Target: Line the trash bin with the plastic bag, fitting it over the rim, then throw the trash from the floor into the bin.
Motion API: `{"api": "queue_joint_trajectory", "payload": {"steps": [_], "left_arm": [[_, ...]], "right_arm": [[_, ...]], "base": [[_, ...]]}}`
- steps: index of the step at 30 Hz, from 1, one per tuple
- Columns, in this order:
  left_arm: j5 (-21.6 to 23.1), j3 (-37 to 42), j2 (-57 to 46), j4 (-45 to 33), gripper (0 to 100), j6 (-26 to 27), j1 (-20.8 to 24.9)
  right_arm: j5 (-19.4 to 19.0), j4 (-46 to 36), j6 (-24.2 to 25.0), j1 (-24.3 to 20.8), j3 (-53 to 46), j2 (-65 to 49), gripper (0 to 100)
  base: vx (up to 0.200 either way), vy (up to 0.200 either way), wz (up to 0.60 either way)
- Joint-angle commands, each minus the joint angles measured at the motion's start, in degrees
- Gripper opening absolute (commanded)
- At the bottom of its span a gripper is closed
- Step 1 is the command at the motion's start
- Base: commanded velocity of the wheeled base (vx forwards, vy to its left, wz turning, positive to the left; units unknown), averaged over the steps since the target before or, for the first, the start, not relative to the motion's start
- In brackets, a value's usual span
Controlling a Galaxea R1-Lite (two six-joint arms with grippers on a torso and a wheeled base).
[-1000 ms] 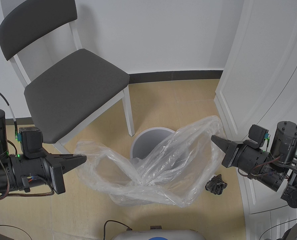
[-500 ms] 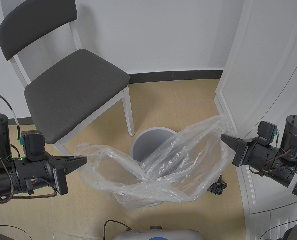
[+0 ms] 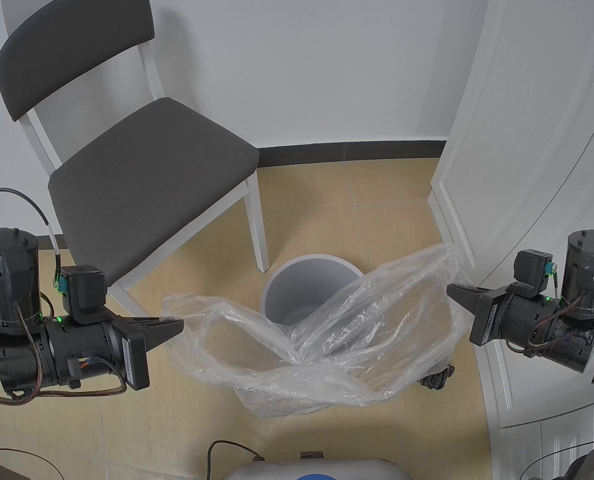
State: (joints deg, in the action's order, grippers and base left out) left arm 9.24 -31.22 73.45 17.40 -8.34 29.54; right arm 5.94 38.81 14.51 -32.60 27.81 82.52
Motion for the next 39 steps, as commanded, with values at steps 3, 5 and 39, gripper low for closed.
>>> {"api": "queue_joint_trajectory", "payload": {"steps": [3,5,39], "left_arm": [[-0.1,-0.51,2.14,0.01,0,-1.86,-0.36],[-0.36,-0.51,2.4,0.01,0,-1.86,-0.36],[-10.91,1.78,3.9,-0.35,0,-1.33,-1.94]], "right_arm": [[-1.98,-8.58,-1.59,0.08,5.06,-3.42,0],[-2.51,-9.2,-1.59,0.08,4.89,-3.68,0],[-2.6,-9.81,-13.28,9.75,1.46,-4.73,0]], "base": [[0.0,0.0,0.0],[0.0,0.0,0.0],[0.0,0.0,0.0]]}}
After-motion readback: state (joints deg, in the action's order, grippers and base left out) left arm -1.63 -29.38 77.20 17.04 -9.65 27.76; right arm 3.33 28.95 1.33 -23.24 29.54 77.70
